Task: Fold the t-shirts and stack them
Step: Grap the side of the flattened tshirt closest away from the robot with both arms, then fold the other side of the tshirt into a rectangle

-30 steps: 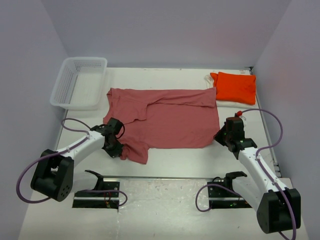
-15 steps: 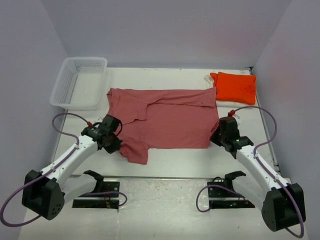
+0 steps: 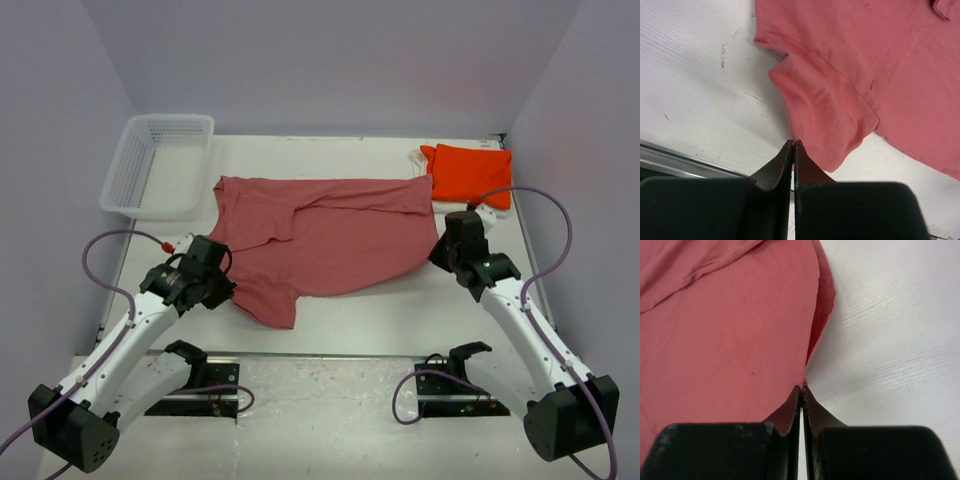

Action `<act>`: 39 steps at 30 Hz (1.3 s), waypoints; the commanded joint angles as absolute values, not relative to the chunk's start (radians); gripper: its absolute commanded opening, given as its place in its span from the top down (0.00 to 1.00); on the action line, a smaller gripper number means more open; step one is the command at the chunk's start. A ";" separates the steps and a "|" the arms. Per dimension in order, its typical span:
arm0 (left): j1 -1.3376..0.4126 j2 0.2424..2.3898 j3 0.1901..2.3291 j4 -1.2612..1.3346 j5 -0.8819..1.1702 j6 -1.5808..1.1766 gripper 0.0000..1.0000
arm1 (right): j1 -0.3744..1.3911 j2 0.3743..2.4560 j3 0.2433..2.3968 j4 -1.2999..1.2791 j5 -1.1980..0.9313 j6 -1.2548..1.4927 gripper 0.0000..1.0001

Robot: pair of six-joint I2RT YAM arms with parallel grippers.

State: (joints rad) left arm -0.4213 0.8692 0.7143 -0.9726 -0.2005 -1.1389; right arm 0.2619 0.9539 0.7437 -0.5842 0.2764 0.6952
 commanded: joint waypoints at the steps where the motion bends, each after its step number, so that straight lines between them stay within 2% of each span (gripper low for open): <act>1: -0.425 0.838 0.787 -0.994 -0.261 -1.074 1.00 | 0.265 0.972 0.822 -0.649 0.341 0.675 1.00; 13: -0.420 0.899 0.985 -0.853 -0.371 -0.874 1.00 | 0.261 1.137 1.000 -0.675 0.385 0.647 1.00; 22: -0.385 1.120 1.132 -0.715 -0.354 -0.782 1.00 | 0.173 1.279 1.115 -0.655 0.339 0.588 1.00; 28: -0.292 1.245 1.213 -0.646 -0.302 -0.723 1.00 | 0.106 1.390 1.201 -0.652 0.301 0.557 1.00; 39: -0.235 1.425 1.449 -0.653 -0.310 -0.641 1.00 | 0.100 1.588 1.340 -0.657 0.238 0.502 1.00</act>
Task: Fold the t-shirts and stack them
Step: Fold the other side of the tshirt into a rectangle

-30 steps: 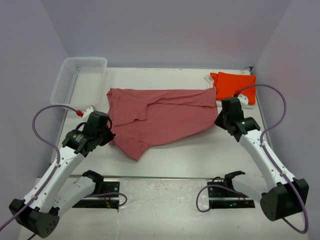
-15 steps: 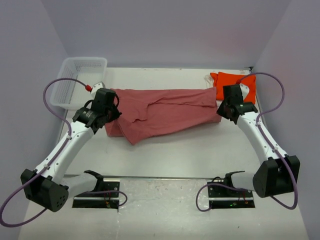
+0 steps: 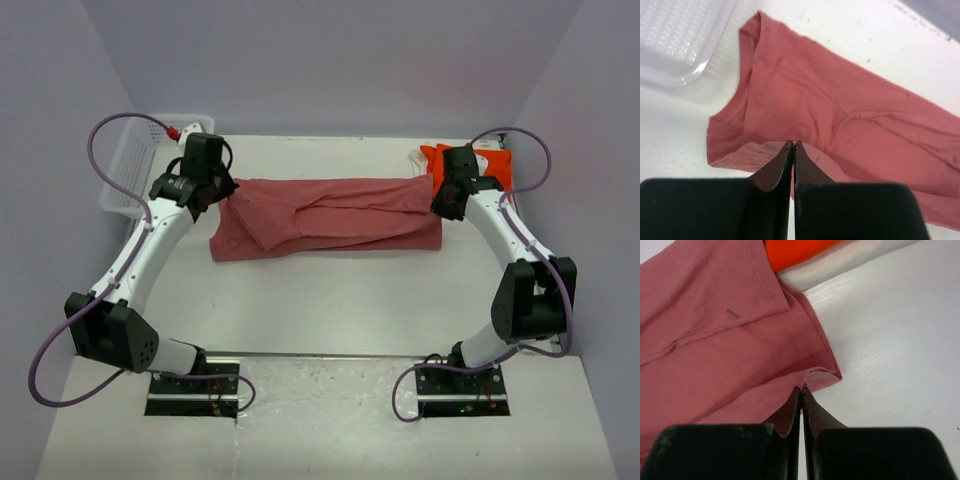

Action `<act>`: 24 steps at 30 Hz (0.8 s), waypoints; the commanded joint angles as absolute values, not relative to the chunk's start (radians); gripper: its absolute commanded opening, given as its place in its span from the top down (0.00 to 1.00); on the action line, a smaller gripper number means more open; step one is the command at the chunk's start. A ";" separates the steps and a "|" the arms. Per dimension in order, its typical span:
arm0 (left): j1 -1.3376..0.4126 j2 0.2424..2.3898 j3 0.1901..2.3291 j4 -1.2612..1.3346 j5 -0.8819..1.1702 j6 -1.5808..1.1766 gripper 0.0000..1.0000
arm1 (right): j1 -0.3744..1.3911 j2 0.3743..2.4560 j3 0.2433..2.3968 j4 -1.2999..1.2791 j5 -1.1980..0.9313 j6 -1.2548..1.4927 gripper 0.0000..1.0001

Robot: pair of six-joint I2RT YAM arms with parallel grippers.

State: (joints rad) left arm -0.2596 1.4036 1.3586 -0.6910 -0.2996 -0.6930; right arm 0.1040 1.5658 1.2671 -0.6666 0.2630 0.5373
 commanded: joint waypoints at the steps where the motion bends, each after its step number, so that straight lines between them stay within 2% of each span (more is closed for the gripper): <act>1: -0.233 1.452 1.489 -0.657 -0.308 -0.635 1.00 | 0.098 1.600 1.351 -0.664 0.233 0.499 1.00; 10: -0.209 1.604 1.669 -0.696 -0.302 -0.583 1.00 | 0.097 1.686 1.466 -0.704 0.212 0.468 1.00; 24: -0.206 1.791 1.736 -0.664 -0.288 -0.549 1.00 | 0.086 1.841 1.586 -0.726 0.199 0.442 1.00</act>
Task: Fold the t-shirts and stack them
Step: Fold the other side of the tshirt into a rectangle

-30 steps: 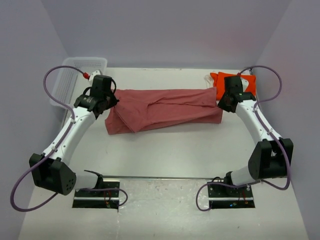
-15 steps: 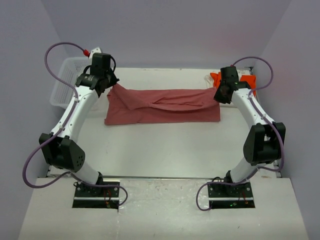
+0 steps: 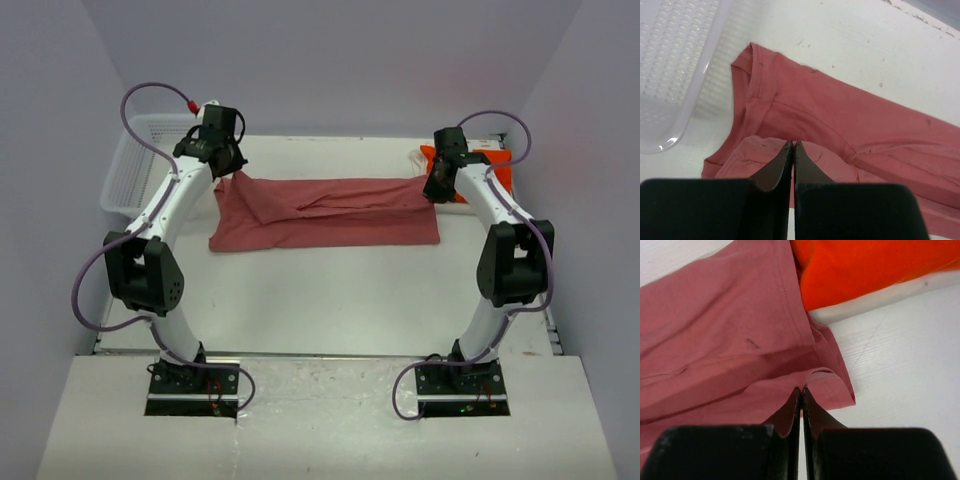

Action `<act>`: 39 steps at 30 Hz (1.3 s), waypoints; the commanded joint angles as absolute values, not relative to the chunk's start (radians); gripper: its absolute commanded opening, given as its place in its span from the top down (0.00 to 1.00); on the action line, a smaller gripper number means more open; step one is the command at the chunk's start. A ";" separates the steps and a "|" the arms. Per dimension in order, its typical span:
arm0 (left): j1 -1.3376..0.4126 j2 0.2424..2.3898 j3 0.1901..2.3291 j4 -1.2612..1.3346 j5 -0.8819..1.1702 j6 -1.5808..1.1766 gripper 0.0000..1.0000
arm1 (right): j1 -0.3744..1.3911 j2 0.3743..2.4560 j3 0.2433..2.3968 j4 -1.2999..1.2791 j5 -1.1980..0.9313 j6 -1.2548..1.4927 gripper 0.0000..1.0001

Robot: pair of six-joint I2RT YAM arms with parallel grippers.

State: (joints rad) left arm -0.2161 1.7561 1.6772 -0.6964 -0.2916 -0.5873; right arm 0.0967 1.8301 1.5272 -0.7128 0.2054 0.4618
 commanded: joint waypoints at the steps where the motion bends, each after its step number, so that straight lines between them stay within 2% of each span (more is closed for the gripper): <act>1: -0.206 1.799 1.738 -0.657 -0.287 -0.551 1.00 | 0.086 1.856 1.603 -0.730 0.199 0.440 1.00; 38: -0.181 2.143 2.005 -0.571 -0.232 -0.488 1.00 | 0.068 2.223 1.988 -0.867 0.202 0.365 1.00; 39: -0.179 2.152 2.011 -0.569 -0.232 -0.486 1.00 | 0.069 2.221 1.990 -0.868 0.213 0.364 0.98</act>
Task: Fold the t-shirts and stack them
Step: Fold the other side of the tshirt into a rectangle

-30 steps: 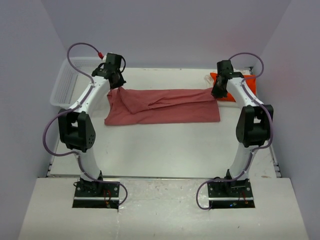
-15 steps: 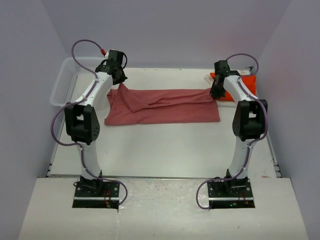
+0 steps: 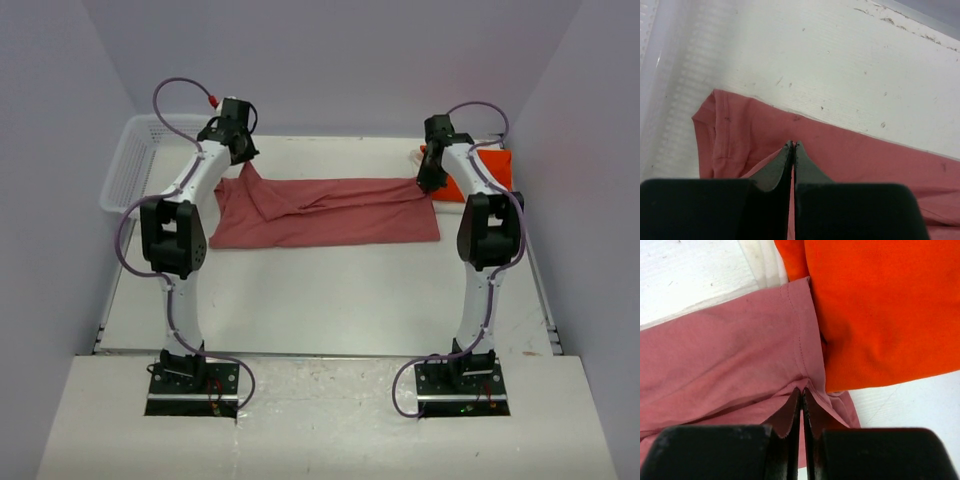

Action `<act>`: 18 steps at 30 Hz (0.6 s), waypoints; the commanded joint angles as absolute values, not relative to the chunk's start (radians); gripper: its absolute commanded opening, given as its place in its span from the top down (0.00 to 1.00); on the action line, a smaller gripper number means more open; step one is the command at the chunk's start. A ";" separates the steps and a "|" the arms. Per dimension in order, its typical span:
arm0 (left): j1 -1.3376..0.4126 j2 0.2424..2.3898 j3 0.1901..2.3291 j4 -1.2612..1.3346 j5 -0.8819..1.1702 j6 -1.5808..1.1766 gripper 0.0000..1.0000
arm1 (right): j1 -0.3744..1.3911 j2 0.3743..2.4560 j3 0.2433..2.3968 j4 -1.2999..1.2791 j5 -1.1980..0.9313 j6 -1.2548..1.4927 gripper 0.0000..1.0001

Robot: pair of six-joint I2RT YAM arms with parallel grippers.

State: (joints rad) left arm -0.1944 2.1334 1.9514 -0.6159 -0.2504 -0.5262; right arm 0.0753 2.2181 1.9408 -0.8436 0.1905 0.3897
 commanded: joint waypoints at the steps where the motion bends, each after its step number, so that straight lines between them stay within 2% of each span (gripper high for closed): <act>1: -0.179 2.155 2.010 -0.566 -0.232 -0.485 1.00 | 0.069 2.220 1.987 -0.861 0.219 0.364 0.94; 2: -0.179 2.158 2.010 -0.557 -0.233 -0.480 1.00 | 0.069 2.201 1.977 -0.850 0.228 0.365 0.89; 3: -0.179 2.158 2.006 -0.549 -0.244 -0.477 1.00 | 0.071 2.188 1.951 -0.839 0.244 0.367 0.79; 4: -0.179 2.155 2.002 -0.539 -0.244 -0.473 0.99 | 0.072 2.169 1.938 -0.809 0.268 0.365 0.75; 6: -0.179 2.145 1.990 -0.496 -0.262 -0.451 0.91 | 0.071 2.114 1.904 -0.769 0.293 0.359 0.64; 7: -0.179 2.126 1.973 -0.482 -0.274 -0.446 0.86 | 0.071 2.097 1.902 -0.743 0.302 0.354 0.53; 8: -0.179 2.115 1.962 -0.448 -0.288 -0.428 0.75 | 0.072 2.077 1.907 -0.736 0.311 0.339 0.48; 10: -0.179 2.085 1.951 -0.437 -0.357 -0.417 0.63 | 0.077 2.060 1.945 -0.726 0.324 0.324 0.43; 11: -0.179 2.073 1.953 -0.434 -0.380 -0.410 0.51 | 0.078 2.053 1.959 -0.724 0.308 0.299 0.38; 14: -0.179 2.026 1.976 -0.442 -0.434 -0.394 0.29 | 0.098 2.030 2.023 -0.762 0.292 0.281 0.29; 18: -0.179 1.936 1.976 -0.462 -0.369 -0.416 0.27 | 0.146 1.959 1.990 -0.770 0.278 0.282 0.19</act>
State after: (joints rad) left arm -0.1890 2.0800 1.9514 -0.5076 -0.3729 -0.4263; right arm 0.1013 2.0636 1.9739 -0.7807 0.2714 0.3084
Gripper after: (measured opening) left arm 0.732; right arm 0.789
